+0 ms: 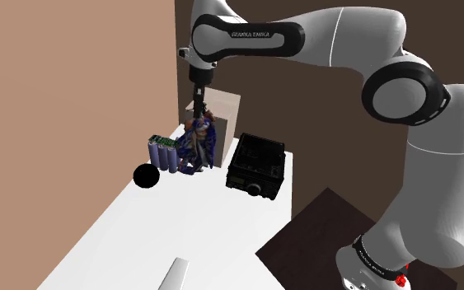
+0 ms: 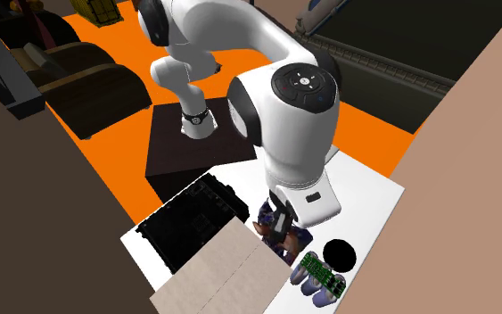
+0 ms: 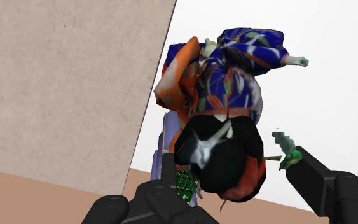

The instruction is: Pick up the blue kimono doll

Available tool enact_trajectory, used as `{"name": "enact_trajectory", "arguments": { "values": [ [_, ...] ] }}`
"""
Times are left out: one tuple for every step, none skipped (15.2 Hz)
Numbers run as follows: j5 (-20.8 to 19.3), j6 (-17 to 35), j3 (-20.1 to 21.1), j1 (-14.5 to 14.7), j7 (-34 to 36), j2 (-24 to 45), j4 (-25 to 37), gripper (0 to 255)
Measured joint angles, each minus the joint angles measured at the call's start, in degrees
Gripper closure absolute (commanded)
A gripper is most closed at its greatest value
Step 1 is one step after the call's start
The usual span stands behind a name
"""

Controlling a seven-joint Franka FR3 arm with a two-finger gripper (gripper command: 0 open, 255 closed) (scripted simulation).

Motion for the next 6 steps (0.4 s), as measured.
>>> {"name": "enact_trajectory", "arguments": {
  "values": [
    [0.0,-0.8,0.0,0.0,0.0,-0.4,0.3,255],
    [0.0,-1.5,0.0,0.0,0.1,-0.5,1.0,255],
    [0.0,-2.1,0.0,0.0,0.1,-0.5,1.7,255],
    [0.0,-2.9,0.0,0.1,0.2,-0.3,2.7,255],
    [0.0,-3.8,0.0,0.1,0.2,-0.3,3.5,255],
    [0.0,-4.3,0.0,0.1,0.2,-0.2,4.1,255]
  ]
}}
